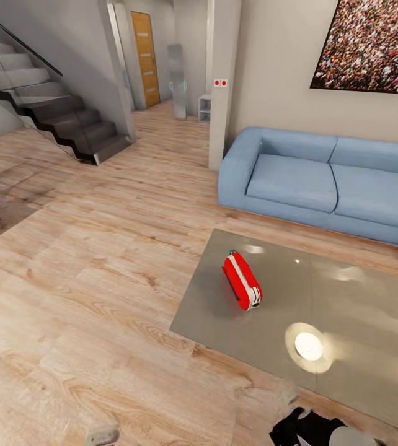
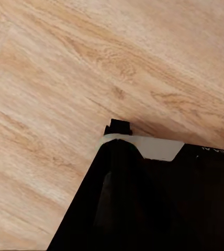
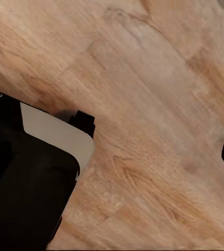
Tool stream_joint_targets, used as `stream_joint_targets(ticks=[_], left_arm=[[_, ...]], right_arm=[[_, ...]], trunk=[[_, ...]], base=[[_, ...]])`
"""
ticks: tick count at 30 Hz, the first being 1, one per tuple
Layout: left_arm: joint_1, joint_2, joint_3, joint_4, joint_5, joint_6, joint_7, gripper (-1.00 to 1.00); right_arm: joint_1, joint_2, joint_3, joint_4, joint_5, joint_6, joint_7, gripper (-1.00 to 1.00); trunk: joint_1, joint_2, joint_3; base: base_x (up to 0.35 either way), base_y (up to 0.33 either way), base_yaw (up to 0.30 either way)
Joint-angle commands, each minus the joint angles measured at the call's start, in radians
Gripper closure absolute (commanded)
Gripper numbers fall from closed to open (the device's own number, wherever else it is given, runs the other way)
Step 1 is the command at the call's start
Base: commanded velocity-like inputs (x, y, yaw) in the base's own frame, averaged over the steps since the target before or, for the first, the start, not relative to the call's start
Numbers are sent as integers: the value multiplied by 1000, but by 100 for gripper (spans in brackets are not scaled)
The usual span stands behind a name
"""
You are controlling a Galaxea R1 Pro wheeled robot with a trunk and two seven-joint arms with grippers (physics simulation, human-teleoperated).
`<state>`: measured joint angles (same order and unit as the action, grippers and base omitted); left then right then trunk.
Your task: Turn on the radio receiver that's on the table in the living room.
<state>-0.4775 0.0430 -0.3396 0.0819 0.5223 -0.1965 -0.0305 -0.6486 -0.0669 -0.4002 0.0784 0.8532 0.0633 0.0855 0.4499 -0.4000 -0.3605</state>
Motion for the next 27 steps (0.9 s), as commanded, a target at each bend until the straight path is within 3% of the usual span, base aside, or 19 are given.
stream_joint_targets(ticks=[1, 5, 10, 13, 20, 27], left_arm=[[17, 7, -14, 0, -4, 9, 0, 100], [104, 32, -76, 1, -59, 22, -2, 100], [166, 32, -91, 0, -82, 25, -2, 100], [173, 11, -93, -2, -83, 20, -5, 100], [177, -88, -93, -4, -83, 17, -8, 100], [177, -101, -92, -4, -84, 18, -7, 100]], right_arm=[[31, 0, -2, 0, -1, -25, -27, -100], [142, 4, -3, 0, 0, -92, -78, -100], [179, 10, -2, 0, 6, -102, -81, -100], [183, 12, -2, 0, 5, -103, -81, -100], [185, 13, -2, 0, 6, -103, -81, -100], [185, 13, -2, 0, 6, -103, -81, -100]], trunk=[[0, 0, 0], [0, 0, 0], [0, 0, 0], [0, 0, 0], [0, 0, 0], [0, 0, 0]], base=[[0, 0, 0], [0, 0, 0], [0, 0, 0], [0, 0, 0], [0, 0, 0], [0, 0, 0]])
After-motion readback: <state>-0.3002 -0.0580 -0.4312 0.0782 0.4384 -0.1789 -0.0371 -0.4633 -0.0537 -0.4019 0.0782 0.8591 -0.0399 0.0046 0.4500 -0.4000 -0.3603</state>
